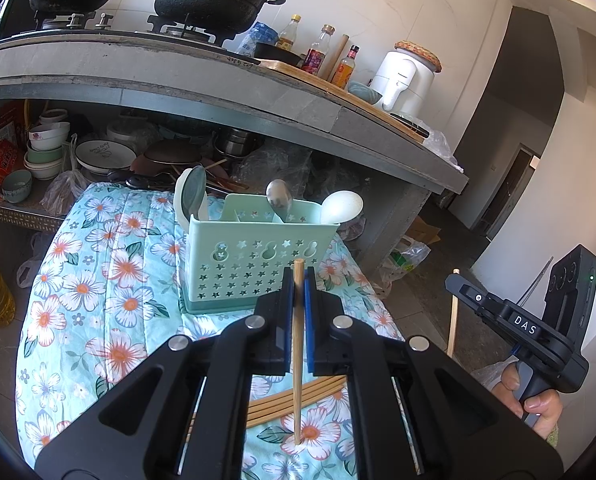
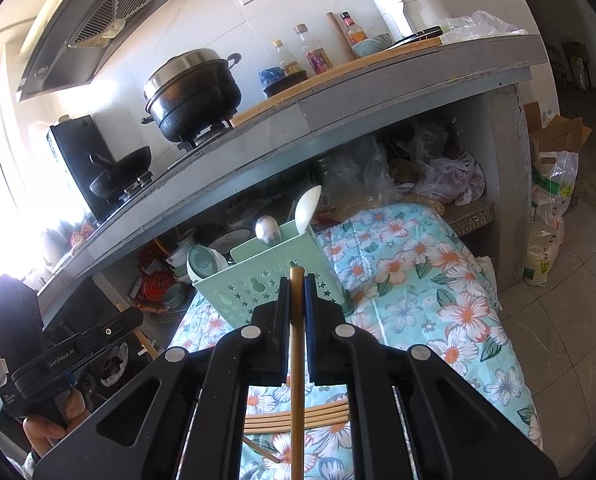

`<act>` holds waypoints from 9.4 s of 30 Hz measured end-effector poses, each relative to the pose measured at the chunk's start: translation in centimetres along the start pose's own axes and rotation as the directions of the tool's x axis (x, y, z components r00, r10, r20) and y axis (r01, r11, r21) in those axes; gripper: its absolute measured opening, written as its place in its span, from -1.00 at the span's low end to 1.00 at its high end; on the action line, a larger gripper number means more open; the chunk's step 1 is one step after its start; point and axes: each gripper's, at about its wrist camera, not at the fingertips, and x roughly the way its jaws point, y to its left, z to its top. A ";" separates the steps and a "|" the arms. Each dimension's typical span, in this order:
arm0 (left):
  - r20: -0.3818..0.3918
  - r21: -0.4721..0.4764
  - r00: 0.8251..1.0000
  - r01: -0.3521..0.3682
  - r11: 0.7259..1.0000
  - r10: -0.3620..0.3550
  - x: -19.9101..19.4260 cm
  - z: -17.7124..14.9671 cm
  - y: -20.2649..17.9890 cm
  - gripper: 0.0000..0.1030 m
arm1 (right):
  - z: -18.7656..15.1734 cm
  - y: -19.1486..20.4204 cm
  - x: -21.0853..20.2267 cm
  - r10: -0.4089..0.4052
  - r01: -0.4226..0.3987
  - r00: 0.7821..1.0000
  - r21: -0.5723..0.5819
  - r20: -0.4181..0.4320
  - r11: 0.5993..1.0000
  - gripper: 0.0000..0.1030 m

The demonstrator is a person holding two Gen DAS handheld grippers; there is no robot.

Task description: Organize utensils

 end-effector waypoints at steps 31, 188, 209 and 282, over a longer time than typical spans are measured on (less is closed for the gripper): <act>0.491 0.076 0.871 -0.006 0.997 -0.032 -4.4 12.2 -2.9 -0.93 | 1.3 -0.5 -1.4 -0.014 0.014 0.999 0.005 0.040 1.000 -0.86; -0.337 0.782 0.905 0.117 0.612 0.258 10.7 -19.4 -9.9 -0.70 | -8.3 -10.1 6.0 -0.030 0.161 0.903 0.274 -0.428 0.948 -0.09; -0.334 0.787 0.906 0.116 0.606 0.260 10.7 -19.6 -9.8 -0.70 | -8.5 -10.2 6.1 -0.020 0.159 0.902 0.287 -0.432 0.945 -0.09; -0.304 0.807 0.910 0.089 0.583 0.282 11.2 -19.4 -10.2 -0.70 | -10.0 -12.4 8.2 0.158 0.087 0.884 0.486 -0.441 0.870 -0.09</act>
